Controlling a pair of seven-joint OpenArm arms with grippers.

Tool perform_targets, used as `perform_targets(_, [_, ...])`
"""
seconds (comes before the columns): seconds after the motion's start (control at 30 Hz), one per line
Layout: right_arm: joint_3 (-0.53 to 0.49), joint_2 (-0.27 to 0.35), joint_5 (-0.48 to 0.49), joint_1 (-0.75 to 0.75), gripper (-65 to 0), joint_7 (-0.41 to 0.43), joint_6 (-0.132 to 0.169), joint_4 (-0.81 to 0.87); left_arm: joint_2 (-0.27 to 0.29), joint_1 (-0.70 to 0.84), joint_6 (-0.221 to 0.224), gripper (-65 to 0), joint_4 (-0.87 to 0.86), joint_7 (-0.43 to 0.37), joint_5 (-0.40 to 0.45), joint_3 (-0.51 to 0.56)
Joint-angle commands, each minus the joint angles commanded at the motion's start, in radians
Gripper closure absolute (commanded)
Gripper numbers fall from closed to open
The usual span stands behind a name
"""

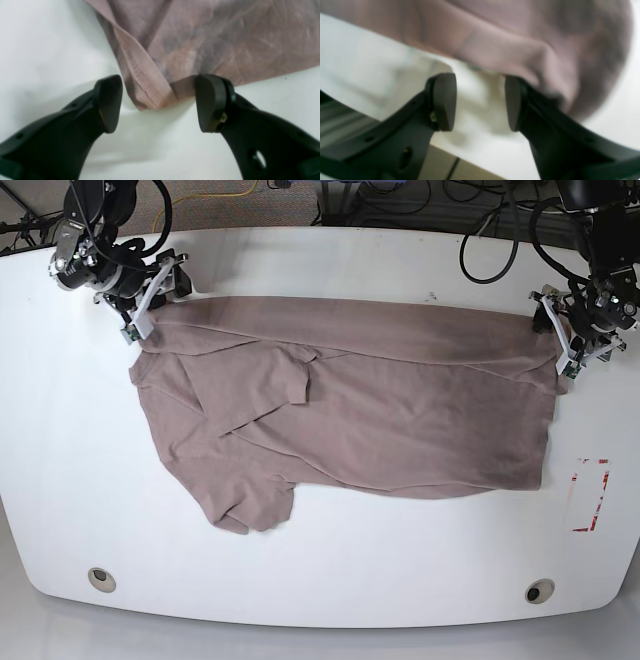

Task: Fold the T-shirt properly

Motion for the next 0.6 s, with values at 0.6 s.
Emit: perform_targets(0.6, [0.02,0.196,0.008,-0.002,-30.0,0.035,0.0,-0.014,0.0,-0.003,0.0,-41.9,0.0,0.0,0.0,0.002])
